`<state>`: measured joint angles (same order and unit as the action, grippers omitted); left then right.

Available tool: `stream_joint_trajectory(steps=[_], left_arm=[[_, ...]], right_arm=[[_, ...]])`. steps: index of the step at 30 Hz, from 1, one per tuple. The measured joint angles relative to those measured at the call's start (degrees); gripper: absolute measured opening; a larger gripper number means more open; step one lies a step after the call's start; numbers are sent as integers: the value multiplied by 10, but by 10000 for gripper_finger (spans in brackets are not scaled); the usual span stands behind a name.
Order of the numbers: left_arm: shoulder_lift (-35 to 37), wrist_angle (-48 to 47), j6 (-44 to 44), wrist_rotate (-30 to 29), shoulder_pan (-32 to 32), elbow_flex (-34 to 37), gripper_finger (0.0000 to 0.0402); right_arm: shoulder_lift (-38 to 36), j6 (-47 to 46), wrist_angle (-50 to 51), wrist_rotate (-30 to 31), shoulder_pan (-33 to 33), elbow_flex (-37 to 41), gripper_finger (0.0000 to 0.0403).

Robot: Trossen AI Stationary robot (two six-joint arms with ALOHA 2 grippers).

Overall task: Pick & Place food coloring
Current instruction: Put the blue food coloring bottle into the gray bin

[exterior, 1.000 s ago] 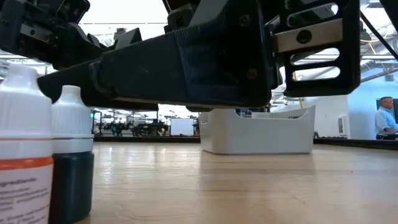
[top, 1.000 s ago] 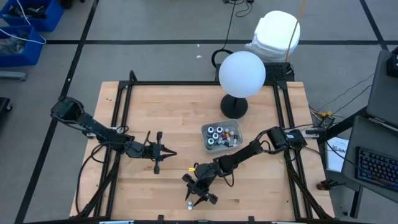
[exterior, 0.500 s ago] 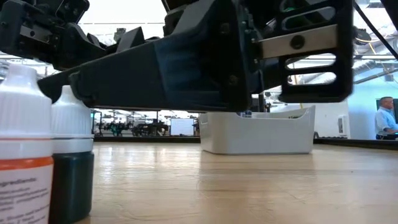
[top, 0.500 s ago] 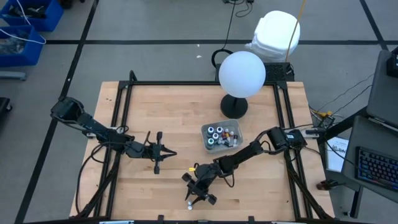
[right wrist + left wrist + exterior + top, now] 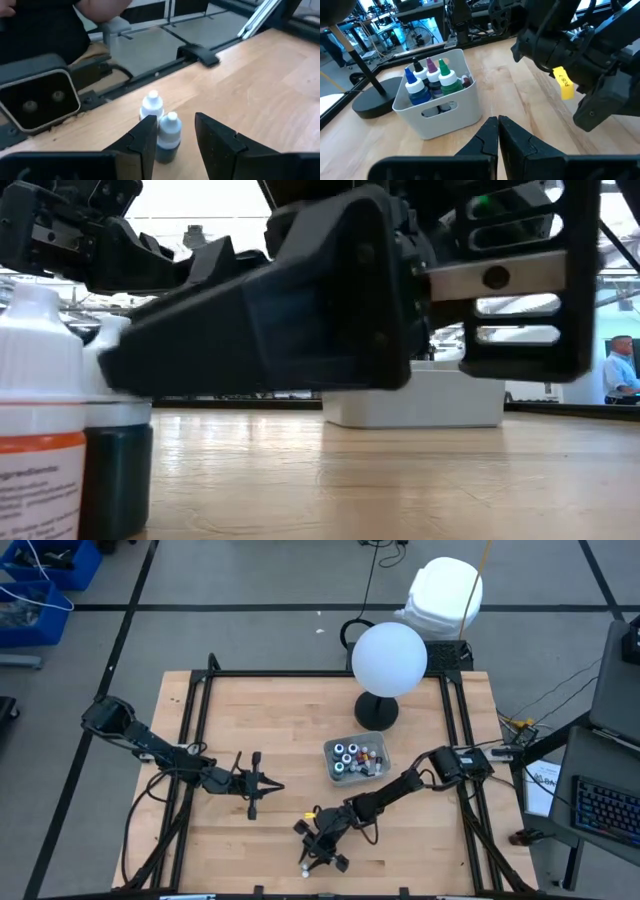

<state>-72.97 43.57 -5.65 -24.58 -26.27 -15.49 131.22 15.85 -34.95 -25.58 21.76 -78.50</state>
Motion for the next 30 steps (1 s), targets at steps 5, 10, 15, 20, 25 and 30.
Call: stream_joint_trajectory(steps=[5, 10, 15, 20, 25, 30], left_arm=[[0, 0, 3, 0, 8, 0, 21], [0, 0, 31, 6, 23, 0, 21], [0, 0, 49, 16, 29, 0, 21], [0, 0, 59, 16, 30, 0, 21], [0, 0, 58, 16, 30, 0, 21], [0, 0, 56, 16, 30, 0, 21]], right_arm=[[0, 2, 29, -1, 0, 0, 123], [0, 5, 36, -30, 0, 0, 122], [0, 14, 35, -32, 0, 0, 108], [0, 15, 35, -32, 0, 0, 84], [0, 15, 33, -31, 0, 0, 71], [0, 14, 32, -31, 0, 0, 75]])
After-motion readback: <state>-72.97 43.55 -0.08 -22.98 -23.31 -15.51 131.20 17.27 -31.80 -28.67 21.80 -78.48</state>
